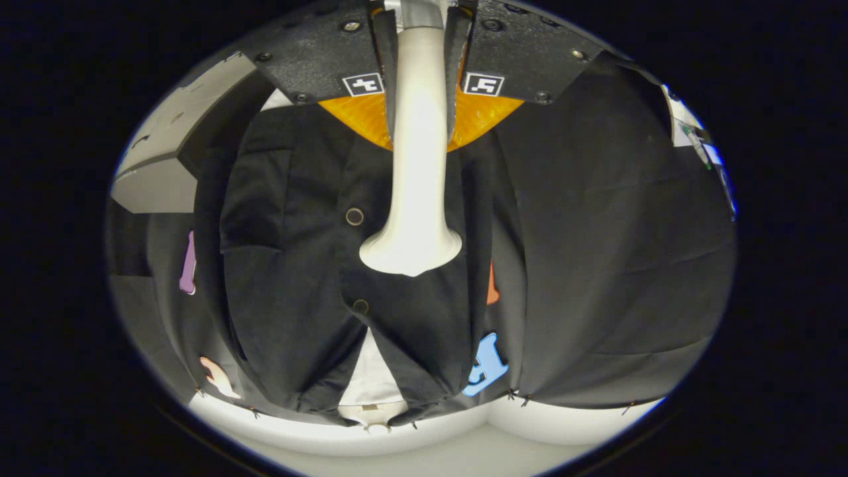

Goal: Iron the clothes twice with a garment steamer, once on the left side and once on the right side.

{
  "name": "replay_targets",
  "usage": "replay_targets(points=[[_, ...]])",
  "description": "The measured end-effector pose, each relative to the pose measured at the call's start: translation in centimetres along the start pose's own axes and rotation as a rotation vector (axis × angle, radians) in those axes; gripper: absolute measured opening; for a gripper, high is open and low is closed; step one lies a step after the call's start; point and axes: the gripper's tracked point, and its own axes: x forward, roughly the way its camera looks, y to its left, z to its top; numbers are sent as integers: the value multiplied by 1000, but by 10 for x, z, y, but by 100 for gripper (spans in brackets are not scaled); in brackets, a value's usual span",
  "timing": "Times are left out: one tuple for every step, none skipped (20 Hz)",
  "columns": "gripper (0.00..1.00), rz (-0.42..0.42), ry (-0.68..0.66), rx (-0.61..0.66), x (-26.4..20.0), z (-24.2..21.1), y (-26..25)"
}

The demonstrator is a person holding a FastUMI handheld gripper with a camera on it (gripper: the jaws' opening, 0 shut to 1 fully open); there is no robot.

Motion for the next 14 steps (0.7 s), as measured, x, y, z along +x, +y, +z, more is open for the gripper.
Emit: replay_targets(points=[[31, -1, 14, 6, 0, -5, -2], [31, -3, 28, 10, 0, -10, -3], [30, -4, 39, 12, 3, -13, -5], [30, -5, 50, 13, 3, -18, -6], [30, -6, 58, 13, 3, -22, -8], [31, -6, 68, 12, 1, -28, -9], [31, -4, 79, 12, 0, -34, -9], [31, -2, 94, 12, -1, -40, -10], [31, 0, 107, 15, -1, -45, -11], [31, 0, 119, 14, -1, -50, -11], [31, 2, 129, 12, -2, -54, -13], [31, 1, 138, 6, -3, -59, -14], [31, -2, 146, 2, -3, -63, -16], [31, -2, 156, 0, -4, -68, -18]])
